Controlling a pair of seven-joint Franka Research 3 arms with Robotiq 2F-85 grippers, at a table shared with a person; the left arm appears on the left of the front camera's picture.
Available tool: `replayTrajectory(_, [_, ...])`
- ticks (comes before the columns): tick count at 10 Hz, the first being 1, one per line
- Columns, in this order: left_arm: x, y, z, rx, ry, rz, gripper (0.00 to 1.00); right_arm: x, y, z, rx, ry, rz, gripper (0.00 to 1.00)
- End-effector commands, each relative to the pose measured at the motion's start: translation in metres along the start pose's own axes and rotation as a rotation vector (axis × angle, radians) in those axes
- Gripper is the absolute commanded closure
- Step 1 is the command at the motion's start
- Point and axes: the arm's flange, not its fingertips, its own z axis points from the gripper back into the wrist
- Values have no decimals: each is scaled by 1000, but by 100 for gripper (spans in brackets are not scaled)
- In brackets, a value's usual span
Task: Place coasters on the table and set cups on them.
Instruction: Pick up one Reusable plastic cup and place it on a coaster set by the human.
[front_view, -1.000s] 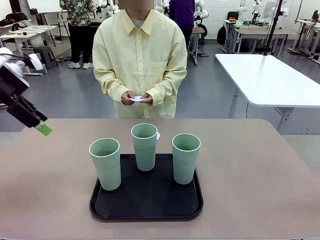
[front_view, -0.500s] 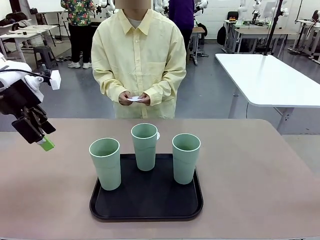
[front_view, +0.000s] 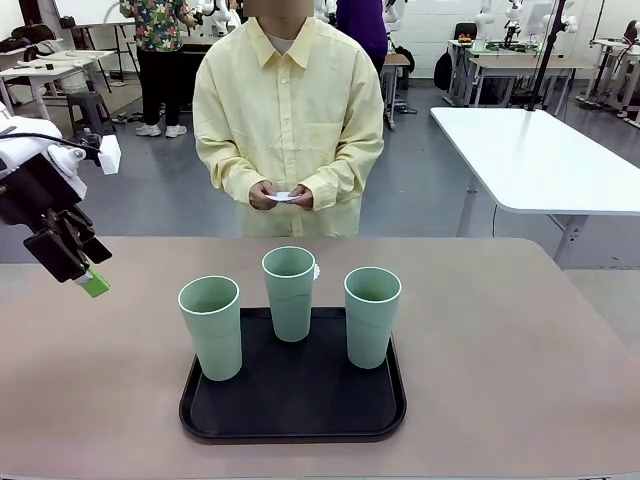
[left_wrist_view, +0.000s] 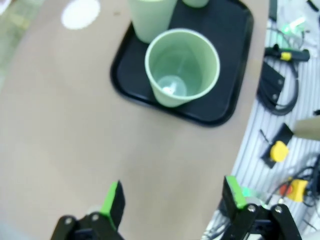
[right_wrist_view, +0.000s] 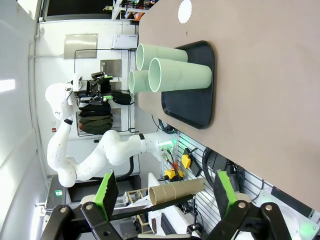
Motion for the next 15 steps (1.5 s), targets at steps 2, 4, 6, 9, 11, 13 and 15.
replayTrajectory(2, [-9, 29, -31, -140, -140, -317, 0, 0, 0, 1, 7, -1, 4, 0])
replayTrajectory(4, [-10, 41, -58, -256, -284, -417, 0, 0, 0, 1, 7, -1, 4, 0])
replayTrajectory(6, [-21, 56, -66, -263, -395, -466, 0, 0, 0, 1, 7, -1, 4, 0])
replayTrajectory(9, [-36, 75, -77, -306, -503, -453, 0, 0, 0, 1, 7, -1, 4, 0])
replayTrajectory(11, [-48, 76, -95, -293, -574, -485, 0, 0, 0, 1, 7, -1, 4, 0])
replayTrajectory(13, [-60, 79, -101, -222, -571, -515, 0, 0, 0, 1, 7, -1, 4, 0])
replayTrajectory(15, [-68, 78, -103, -166, -600, -466, 0, 0, 0, 1, 7, -1, 4, 0])
